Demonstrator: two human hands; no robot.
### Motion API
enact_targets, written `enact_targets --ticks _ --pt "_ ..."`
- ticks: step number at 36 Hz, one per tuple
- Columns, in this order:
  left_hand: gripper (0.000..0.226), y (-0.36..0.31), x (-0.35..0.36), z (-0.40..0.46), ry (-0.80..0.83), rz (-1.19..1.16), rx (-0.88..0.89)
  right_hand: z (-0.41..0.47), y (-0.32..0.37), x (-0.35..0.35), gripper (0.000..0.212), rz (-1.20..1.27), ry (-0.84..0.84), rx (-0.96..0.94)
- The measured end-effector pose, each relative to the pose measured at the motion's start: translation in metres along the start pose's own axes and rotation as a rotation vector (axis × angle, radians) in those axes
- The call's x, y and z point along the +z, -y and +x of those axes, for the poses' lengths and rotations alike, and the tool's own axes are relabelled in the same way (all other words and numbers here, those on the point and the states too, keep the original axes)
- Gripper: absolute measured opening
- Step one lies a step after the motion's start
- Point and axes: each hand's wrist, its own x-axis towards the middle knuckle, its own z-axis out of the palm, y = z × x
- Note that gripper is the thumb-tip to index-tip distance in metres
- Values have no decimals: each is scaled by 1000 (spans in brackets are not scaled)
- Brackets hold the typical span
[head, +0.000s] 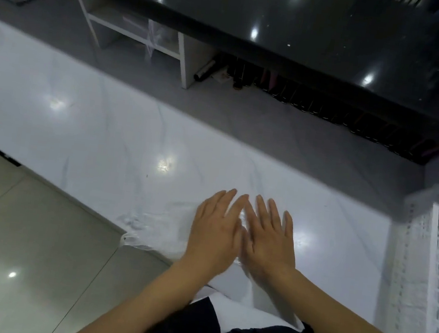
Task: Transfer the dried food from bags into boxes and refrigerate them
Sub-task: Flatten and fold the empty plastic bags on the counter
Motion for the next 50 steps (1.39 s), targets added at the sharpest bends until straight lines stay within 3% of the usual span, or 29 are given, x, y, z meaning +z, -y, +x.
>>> enact_targets --ticks 3,5,12,19,23,27,29,33,39,43,46,50 --pt "56 6 22 3 228 156 -34 3 -4 2 60 11 -13 -22" --pt "56 20 29 2 274 246 -49 7 -12 3 58 4 -24 -27" --pt "60 61 13 -17 238 328 -164 13 -22 0 57 16 -29 -33" --pt "69 106 -26 -45 192 280 -284 14 -46 -10 60 4 -19 110" --pt "67 106 -31 -39 220 208 -316 13 -47 -9 60 3 -20 110" --pt "64 83 -38 -13 109 77 -248 14 -49 -8 61 -1 -31 110" --pt "64 67 -39 7 184 18 -139 14 -50 -6 62 0 -40 104" --pt "71 36 -32 51 505 56 -88 14 -51 -4 64 -18 -46 96" --pt "44 15 -37 88 797 213 -103 14 -55 -4 69 47 -78 98" --pt "30 24 -43 82 792 234 -61 14 -56 -1 71 96 -111 105" --pt "34 35 -46 72 788 167 -93 14 -58 -3 68 174 -160 112" --pt "41 40 -64 67 826 -43 -173 10 -57 -16 72 537 -185 190"
